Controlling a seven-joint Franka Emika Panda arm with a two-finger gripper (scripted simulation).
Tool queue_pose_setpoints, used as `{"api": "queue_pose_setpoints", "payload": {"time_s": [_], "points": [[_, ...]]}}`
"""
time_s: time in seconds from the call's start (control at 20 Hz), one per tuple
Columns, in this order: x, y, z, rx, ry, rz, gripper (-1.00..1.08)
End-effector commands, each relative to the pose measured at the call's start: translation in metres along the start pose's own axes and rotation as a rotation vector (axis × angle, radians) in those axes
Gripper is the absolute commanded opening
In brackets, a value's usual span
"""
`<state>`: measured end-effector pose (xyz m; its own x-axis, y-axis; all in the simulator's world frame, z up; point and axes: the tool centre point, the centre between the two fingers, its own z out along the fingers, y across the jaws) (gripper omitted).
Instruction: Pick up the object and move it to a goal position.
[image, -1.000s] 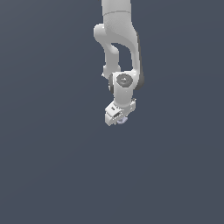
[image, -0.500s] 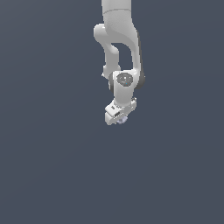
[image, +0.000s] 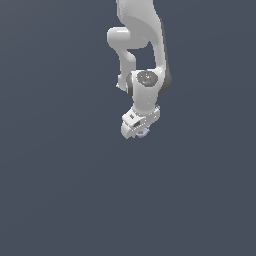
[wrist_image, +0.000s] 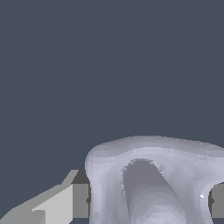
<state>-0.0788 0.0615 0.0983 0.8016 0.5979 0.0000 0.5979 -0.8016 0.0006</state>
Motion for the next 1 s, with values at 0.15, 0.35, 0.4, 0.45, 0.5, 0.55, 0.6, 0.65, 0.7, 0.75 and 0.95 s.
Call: {"api": "queue_pose_setpoints", "payload": {"time_s": [0.15, 0.35, 0.4, 0.45, 0.5, 0.55, 0.6, 0.65, 0.7, 0.75, 0.95], "points": [[0.013, -0.002, -0.05, 0.0, 0.001, -0.001, -1.0], [0.023, -0.004, -0.09, 0.001, 0.001, -0.001, -1.0], [0.026, -0.004, -0.1, 0.001, 0.001, -0.001, -1.0], [0.029, -0.004, -0.11, 0.001, 0.001, -0.002, -1.0], [0.031, -0.005, -0.12, 0.001, 0.001, -0.002, -1.0], [0.034, -0.005, -0.13, 0.001, 0.001, -0.002, -1.0], [0.036, -0.005, -0.14, 0.001, 0.001, -0.002, -1.0], [0.039, -0.005, -0.15, 0.001, 0.001, -0.002, -1.0], [0.042, -0.006, -0.16, 0.001, 0.001, -0.002, -1.0], [0.045, -0.006, -0.17, 0.001, 0.001, -0.002, -1.0], [0.056, -0.006, -0.21, 0.001, 0.001, -0.002, -1.0]]}}
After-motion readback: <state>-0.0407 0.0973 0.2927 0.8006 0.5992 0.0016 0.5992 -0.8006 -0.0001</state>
